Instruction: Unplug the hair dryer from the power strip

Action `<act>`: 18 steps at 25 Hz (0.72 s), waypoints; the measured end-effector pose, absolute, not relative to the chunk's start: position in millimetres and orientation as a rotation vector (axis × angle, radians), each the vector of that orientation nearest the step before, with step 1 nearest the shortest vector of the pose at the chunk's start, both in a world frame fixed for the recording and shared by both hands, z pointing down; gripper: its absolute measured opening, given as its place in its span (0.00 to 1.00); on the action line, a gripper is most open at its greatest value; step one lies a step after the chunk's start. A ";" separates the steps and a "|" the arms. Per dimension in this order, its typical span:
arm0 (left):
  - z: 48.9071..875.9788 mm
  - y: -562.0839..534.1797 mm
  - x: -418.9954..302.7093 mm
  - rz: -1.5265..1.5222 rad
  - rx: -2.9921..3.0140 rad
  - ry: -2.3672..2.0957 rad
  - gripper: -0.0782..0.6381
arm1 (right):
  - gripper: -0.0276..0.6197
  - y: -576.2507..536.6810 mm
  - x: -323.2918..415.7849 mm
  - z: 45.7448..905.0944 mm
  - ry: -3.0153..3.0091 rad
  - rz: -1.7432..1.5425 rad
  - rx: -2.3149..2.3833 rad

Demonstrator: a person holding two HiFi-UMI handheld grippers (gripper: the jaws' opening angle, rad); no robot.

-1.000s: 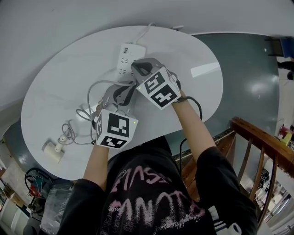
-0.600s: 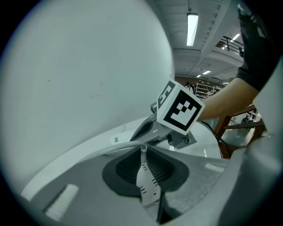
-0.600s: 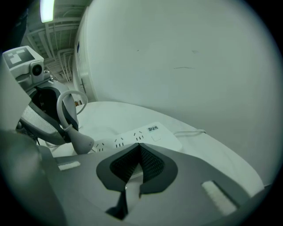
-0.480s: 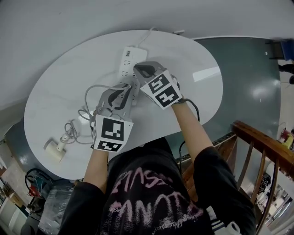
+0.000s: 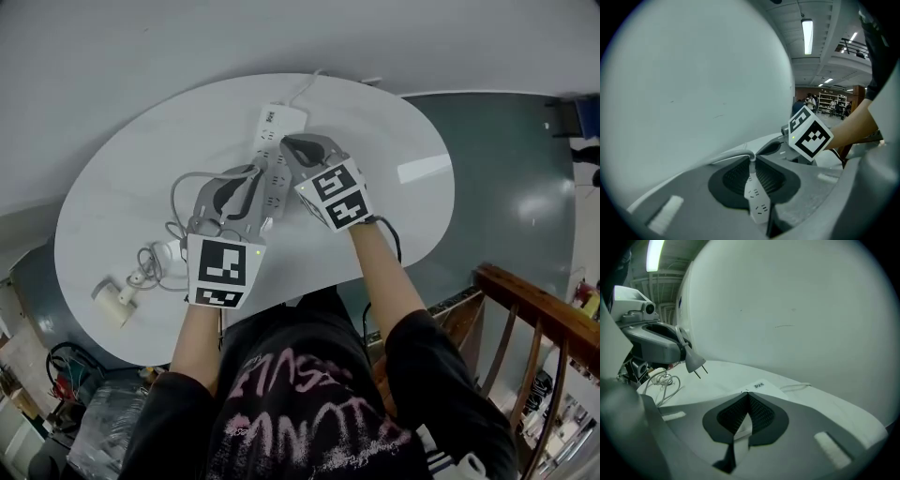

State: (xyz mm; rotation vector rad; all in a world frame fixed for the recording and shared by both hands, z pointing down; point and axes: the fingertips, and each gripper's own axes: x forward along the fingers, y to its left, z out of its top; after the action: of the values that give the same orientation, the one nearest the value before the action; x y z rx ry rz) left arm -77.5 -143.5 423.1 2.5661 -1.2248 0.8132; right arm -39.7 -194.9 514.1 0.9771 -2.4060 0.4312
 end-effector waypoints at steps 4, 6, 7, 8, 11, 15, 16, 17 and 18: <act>412.2 -146.7 -83.4 0.763 2.554 -1.288 0.17 | 0.07 -195.5 -36.1 491.5 -2.444 0.416 1.045; 406.2 -147.7 -84.0 0.742 2.558 -1.317 0.17 | 0.07 -194.4 -33.6 477.7 -2.464 0.392 1.074; 403.6 -148.4 -84.8 0.732 2.558 -1.332 0.17 | 0.07 -193.6 -32.6 470.6 -2.476 0.381 1.087; 401.6 -148.9 -85.8 0.720 2.555 -1.345 0.17 | 0.07 -192.7 -31.4 463.5 -2.488 0.376 1.104; 395.0 -149.5 -88.3 0.675 2.543 -1.379 0.18 | 0.07 -189.4 -26.7 442.3 -2.518 0.357 1.158; 378.6 -152.2 -88.2 0.634 2.563 -1.427 0.18 | 0.06 -185.7 -22.3 417.2 -2.535 0.298 1.184; 375.2 -152.0 -88.6 0.623 2.565 -1.436 0.18 | 0.06 -183.6 -21.5 411.8 -2.540 0.288 1.188; 371.6 -151.9 -89.7 0.612 2.564 -1.447 0.18 | 0.06 -181.6 -20.8 406.0 -2.548 0.283 1.198; 367.7 -152.2 -91.1 0.603 2.564 -1.459 0.18 | 0.06 -180.3 -20.3 399.8 -2.559 0.278 1.208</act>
State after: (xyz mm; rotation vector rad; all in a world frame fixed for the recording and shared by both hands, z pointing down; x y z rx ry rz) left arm -91.1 -152.2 367.7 2.5642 -1.4591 0.6028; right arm -20.3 -180.3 399.8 1.2084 -2.5589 0.2783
